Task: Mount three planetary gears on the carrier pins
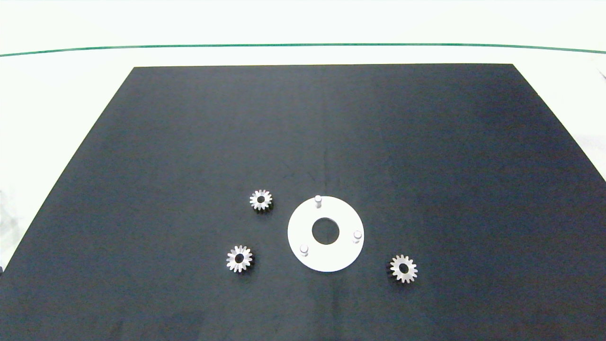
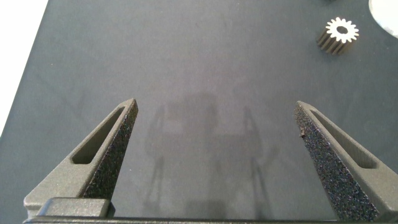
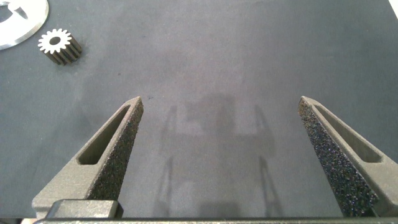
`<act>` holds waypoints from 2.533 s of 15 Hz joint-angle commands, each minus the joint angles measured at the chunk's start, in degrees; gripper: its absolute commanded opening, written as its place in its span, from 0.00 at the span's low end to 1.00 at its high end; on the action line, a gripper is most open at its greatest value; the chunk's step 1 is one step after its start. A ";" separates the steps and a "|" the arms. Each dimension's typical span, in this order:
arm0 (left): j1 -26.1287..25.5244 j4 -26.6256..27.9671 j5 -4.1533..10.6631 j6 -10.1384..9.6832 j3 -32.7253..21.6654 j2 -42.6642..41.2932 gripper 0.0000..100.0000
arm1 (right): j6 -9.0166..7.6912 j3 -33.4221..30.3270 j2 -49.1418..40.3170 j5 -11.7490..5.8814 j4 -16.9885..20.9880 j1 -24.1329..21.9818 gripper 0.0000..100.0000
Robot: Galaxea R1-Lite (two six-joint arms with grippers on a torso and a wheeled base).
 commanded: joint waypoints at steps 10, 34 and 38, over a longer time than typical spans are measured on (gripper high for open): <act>-0.54 29.95 0.14 6.53 -40.66 27.41 1.00 | -2.73 -26.89 17.83 -0.10 18.80 2.03 1.00; -0.37 41.11 3.84 11.19 -67.73 61.07 1.00 | -13.63 -44.82 74.87 -2.21 13.18 37.01 1.00; -0.37 41.99 3.84 11.19 -67.91 59.05 1.00 | -13.63 -45.34 83.04 -5.37 6.85 38.42 1.00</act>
